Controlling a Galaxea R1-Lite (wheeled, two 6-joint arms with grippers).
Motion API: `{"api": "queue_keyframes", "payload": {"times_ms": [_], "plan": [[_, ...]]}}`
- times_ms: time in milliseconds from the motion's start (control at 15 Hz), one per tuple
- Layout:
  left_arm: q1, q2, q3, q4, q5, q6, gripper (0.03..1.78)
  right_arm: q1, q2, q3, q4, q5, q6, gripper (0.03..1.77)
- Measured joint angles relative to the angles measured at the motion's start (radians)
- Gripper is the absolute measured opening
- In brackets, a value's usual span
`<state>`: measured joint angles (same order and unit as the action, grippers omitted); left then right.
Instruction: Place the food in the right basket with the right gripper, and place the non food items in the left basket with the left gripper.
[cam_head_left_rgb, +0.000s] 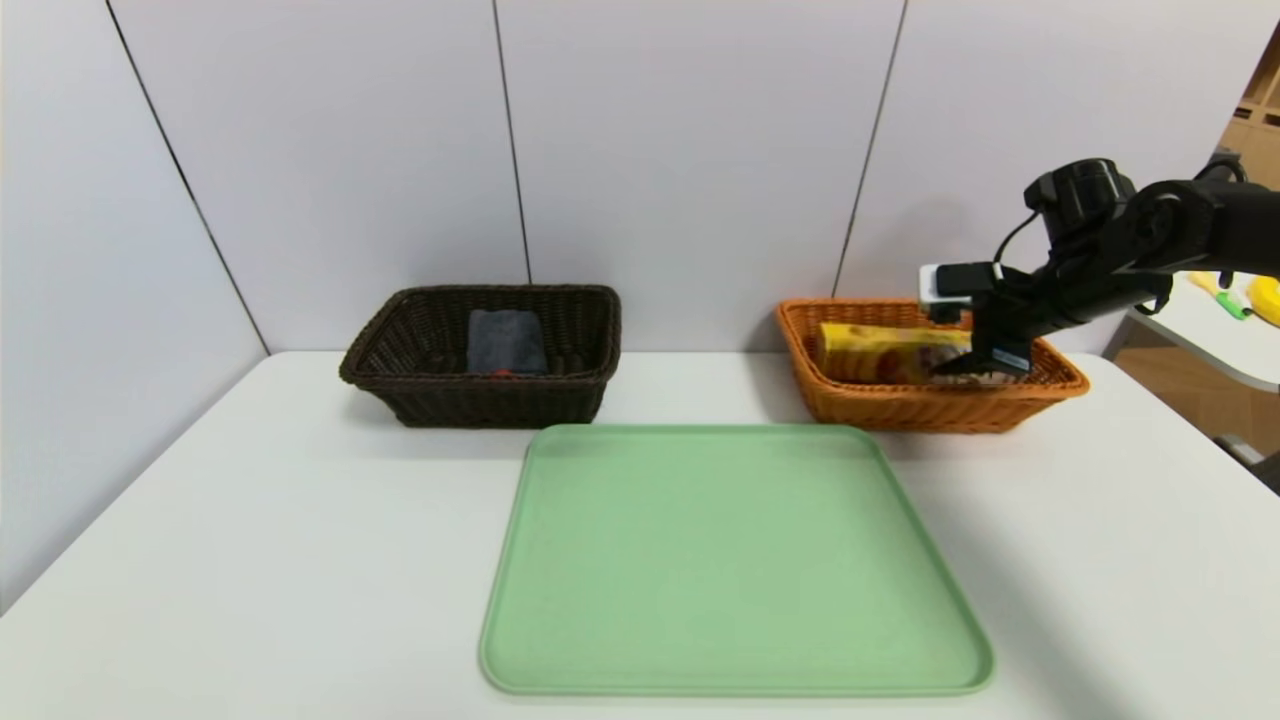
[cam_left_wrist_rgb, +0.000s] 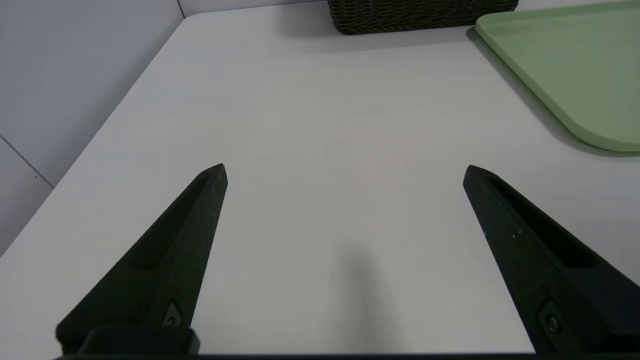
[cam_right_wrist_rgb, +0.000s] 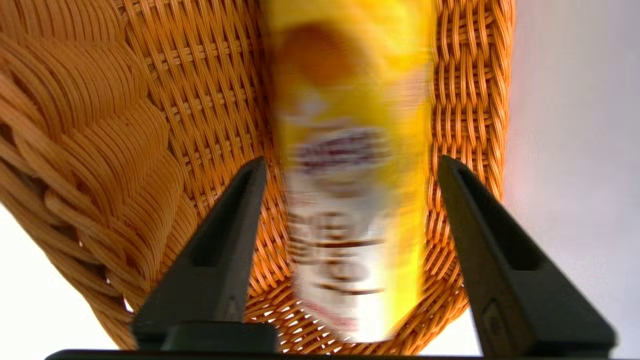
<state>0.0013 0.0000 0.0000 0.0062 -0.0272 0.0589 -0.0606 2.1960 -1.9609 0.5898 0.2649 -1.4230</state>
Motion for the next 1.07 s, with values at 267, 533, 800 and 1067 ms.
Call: {"api": "queue_keyframes", "payload": {"times_ms": [267,533,800,1067], "plan": [[0.0,0.0,0.0,0.0,0.0,0.001,1.69,0.004,-0.001,0.001,0.001,-0.011,0.003,1.39],[0.0,0.0,0.0,0.0,0.0,0.0,1.69,0.009,-0.06,0.004,0.014,-0.011,0.007,1.52],[0.0,0.0,0.0,0.0,0.0,0.0,1.69,0.009,-0.188,0.026,0.053,-0.014,0.053,1.6],[0.0,0.0,0.0,0.0,0.0,0.0,1.69,0.0,-0.351,0.157,0.071,-0.043,0.191,1.64]]}}
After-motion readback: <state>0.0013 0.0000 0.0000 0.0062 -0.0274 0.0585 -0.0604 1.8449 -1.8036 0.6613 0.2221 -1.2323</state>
